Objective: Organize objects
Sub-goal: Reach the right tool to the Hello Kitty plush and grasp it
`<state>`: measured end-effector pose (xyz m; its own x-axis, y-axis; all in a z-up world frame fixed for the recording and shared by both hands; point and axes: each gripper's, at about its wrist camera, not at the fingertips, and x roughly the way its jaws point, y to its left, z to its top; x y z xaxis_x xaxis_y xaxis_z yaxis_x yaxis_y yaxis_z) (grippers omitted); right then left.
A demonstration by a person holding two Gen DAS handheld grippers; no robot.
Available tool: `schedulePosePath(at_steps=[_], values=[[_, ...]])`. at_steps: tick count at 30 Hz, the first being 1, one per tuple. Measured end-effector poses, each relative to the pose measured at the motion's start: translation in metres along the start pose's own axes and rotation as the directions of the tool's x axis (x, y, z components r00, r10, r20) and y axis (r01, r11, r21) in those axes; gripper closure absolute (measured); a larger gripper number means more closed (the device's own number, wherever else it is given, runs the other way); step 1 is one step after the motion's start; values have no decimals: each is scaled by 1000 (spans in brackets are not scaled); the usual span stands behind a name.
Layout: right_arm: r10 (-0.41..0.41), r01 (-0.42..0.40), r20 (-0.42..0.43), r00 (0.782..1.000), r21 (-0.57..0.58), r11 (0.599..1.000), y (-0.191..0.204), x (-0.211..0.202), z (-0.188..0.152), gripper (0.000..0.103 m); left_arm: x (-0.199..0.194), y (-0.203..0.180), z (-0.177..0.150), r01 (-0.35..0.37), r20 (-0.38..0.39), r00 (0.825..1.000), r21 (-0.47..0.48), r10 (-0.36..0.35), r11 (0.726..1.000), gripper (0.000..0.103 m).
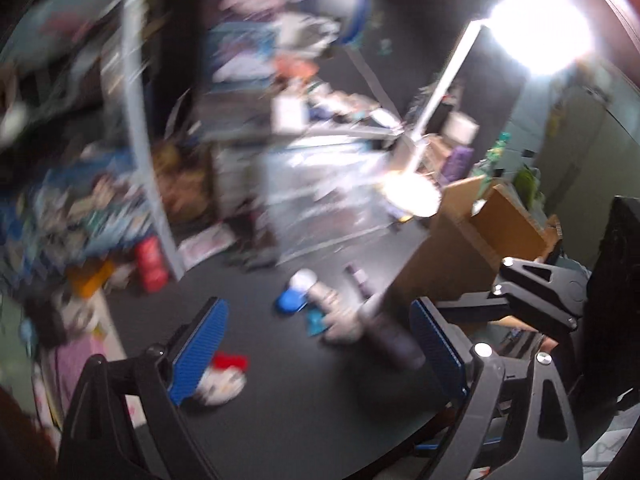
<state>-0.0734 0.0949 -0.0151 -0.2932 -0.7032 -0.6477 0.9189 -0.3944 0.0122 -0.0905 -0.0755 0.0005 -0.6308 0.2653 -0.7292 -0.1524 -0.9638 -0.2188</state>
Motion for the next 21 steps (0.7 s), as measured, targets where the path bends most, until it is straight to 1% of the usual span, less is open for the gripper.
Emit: schedulePosePath(at_steps=[1,4,5,7,10,13,18,21], values=[[27,-27,-23,999,3,1000,5,16,-1,30,3,11,-9,-13,-12,1000,-20,13,1000,12],[71,-70,-99,993,15,997,14,62,-7,30,13,42,-35,-48,-45,998,-74,45,996,12],[72,-71,-126,989,13,997,15,78,-10,30,17,49,-43,-53,-53,997,-85,48,995,12],[40,-44,-177,983,-16,999,19,113,-18,30,22,61,-57,-61,-69,996,-106,54,992,12],[56,-60,-238,970,-11,998,19,155,-23,30,27,77,-74,-71,-87,994,-126,60,990,12],[55,-60,-266,962,-10,998,19,185,-25,30,26,93,-88,-49,-88,995,-142,37,989,12],[51,-57,-285,957,-10,998,14,218,-24,30,30,110,-97,-19,-95,996,-167,3,986,12],[49,-60,-293,955,-29,998,17,230,-24,37,32,113,-98,-18,-103,995,-170,0,985,12]])
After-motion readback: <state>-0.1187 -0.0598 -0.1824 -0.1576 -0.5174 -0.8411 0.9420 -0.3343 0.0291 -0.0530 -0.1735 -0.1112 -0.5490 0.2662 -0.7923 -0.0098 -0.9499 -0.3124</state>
